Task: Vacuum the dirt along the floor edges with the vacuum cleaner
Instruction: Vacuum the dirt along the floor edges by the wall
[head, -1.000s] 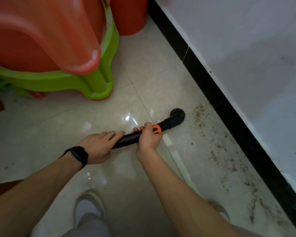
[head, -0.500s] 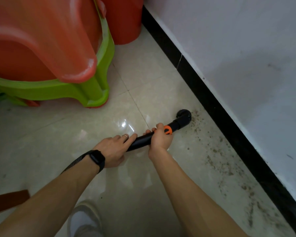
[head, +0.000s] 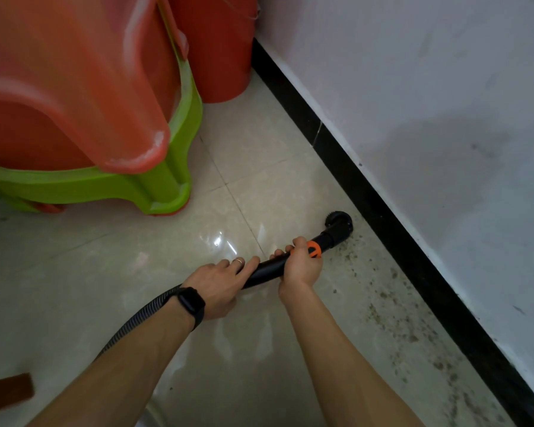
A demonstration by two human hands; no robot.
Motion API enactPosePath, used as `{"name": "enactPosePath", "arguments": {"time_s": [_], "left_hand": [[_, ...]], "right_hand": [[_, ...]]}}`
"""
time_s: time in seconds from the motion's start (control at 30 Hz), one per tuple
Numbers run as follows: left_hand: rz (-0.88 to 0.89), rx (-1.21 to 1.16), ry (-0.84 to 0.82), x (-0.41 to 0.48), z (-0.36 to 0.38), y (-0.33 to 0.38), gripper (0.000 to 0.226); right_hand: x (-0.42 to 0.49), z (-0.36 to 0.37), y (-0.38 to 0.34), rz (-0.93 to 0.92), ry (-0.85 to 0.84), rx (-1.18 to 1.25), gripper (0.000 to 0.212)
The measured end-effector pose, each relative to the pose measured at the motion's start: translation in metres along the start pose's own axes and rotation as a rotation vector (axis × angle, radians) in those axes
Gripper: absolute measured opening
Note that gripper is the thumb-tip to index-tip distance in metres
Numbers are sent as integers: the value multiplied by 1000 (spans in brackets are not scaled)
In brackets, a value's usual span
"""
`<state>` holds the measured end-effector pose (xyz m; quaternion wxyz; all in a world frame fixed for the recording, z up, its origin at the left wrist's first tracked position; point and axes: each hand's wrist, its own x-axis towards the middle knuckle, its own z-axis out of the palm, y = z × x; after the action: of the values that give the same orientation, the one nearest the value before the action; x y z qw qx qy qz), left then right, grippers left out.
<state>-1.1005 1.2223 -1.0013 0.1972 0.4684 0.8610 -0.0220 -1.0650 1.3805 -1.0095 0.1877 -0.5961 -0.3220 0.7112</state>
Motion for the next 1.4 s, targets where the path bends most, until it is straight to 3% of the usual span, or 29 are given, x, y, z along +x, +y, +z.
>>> {"name": "enactPosePath", "arguments": {"time_s": [0.2, 0.73, 0.93, 1.2, 1.4], "left_hand": [[14, -9, 18, 13, 4, 10, 80], [89, 81, 55, 40, 11, 34, 80], [30, 39, 66, 43, 9, 25, 77], [-94, -142, 45, 52, -3, 8, 80], [-51, -128, 22, 48, -6, 2, 80]], "right_hand": [[10, -5, -11, -38, 10, -19, 6], [30, -32, -21, -40, 100, 29, 8], [34, -18, -24, -49, 96, -7, 4], [41, 24, -39, -44, -63, -43, 23], [39, 22, -29, -47, 28, 8, 29]]}}
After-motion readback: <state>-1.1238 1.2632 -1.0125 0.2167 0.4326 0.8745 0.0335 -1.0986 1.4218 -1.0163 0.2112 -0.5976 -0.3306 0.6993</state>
